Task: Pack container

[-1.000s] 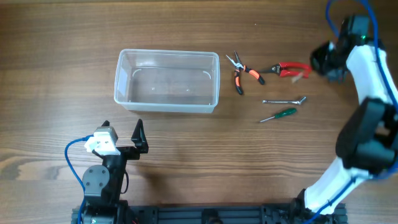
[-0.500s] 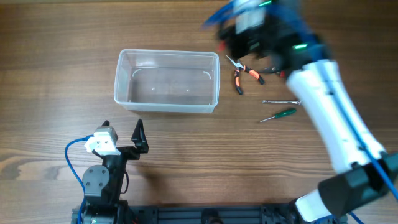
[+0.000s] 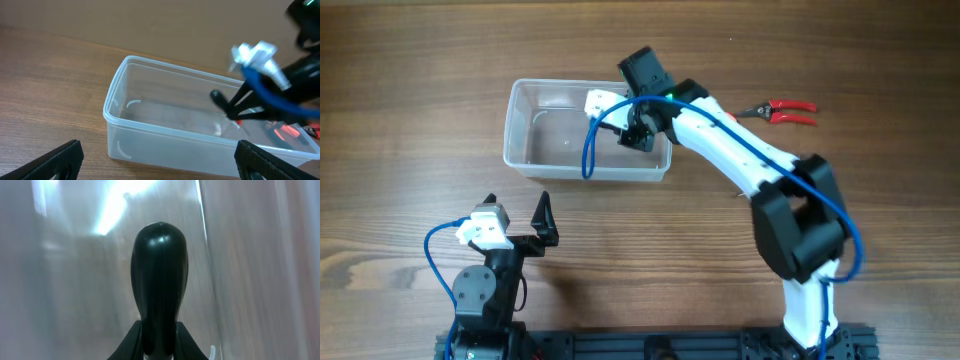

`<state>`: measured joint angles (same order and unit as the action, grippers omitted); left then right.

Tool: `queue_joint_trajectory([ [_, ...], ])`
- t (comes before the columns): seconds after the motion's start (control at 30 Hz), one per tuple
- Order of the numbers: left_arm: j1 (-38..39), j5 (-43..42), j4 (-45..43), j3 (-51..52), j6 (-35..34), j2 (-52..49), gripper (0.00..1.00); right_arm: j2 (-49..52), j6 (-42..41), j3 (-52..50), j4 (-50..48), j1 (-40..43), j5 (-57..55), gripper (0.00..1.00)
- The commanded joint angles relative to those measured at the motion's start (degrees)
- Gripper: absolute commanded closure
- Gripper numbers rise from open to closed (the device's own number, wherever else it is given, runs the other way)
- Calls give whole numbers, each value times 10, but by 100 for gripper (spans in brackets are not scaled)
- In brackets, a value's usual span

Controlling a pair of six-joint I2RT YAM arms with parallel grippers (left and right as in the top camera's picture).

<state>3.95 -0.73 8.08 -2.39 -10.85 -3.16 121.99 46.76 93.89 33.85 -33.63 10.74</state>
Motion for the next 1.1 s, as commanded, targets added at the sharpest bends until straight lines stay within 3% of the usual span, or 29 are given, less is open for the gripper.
queue_joint_trajectory([
  [0.0, -3, 2, 0, 2, -5, 1, 0, 10, 23, 2, -28, 2, -37, 95],
  [0.13, -3, 2, 0, 3, -5, 1, 0, 1, -30, 11, -49, 1, -70, 63],
  [0.17, -3, 2, 0, 3, -5, 1, 0, -11, -64, 21, -44, 0, -84, 51],
  [0.23, -3, 2, 0, 3, -5, 1, 0, -38, -101, 37, -32, 1, -100, 16],
  [0.37, -3, 2, 0, 2, -5, 1, 0, -121, -164, 56, -26, 8, -124, 22],
  [0.47, -3, 2, 0, 2, -5, 1, 0, -200, -270, 57, -23, 32, -150, 22],
  [0.67, -3, 2, 0, 2, -5, 1, 0, -312, -604, 57, 83, 184, -155, 22],
  [0.83, -3, 2, 0, 3, -5, 1, 0, -310, -986, 35, 319, 356, -136, 35],
  [0.93, -3, 2, 0, 2, -5, 1, 0, -295, -1006, -19, 362, 414, -71, 35],
  [1.07, -3, 2, 0, 2, -5, 1, 0, -290, -1015, -118, 342, 428, -44, 35],
])
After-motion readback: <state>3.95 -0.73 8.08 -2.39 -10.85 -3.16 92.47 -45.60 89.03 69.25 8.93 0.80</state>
